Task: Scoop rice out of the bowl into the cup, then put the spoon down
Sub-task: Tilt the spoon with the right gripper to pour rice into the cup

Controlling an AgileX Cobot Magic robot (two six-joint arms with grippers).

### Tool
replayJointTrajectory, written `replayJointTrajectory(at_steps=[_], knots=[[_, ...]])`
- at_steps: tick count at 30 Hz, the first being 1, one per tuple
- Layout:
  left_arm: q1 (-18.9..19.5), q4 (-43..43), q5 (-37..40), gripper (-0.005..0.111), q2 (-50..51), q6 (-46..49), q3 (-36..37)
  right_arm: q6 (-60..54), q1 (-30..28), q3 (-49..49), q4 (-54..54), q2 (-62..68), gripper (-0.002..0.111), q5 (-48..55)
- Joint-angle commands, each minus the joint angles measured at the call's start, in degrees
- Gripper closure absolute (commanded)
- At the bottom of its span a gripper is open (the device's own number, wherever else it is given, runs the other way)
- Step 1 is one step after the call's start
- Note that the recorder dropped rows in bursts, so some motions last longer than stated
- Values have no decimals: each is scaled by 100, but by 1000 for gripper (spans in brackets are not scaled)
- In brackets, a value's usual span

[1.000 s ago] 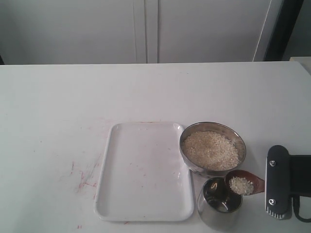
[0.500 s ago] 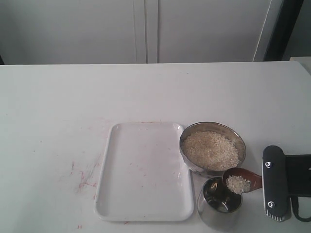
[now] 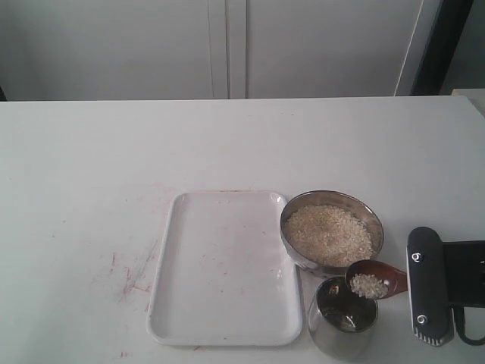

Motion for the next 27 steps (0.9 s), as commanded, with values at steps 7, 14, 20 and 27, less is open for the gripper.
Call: replayJointTrajectory(at_steps=[7,14,20,27], knots=[[-40,-50,-34,92,5,-8,-36,38,12,2,-205,-3,108,-156],[-40,-50,-34,92,5,-8,-36,25,12,2,-252,-3,108,-377],[-40,-50,-34,92,5,-8,-36,-36,12,2,-427,-3,108,-404],[-40,-50,-34,92,5,-8,-36,-95,12,2,-484,-3,108,-417]])
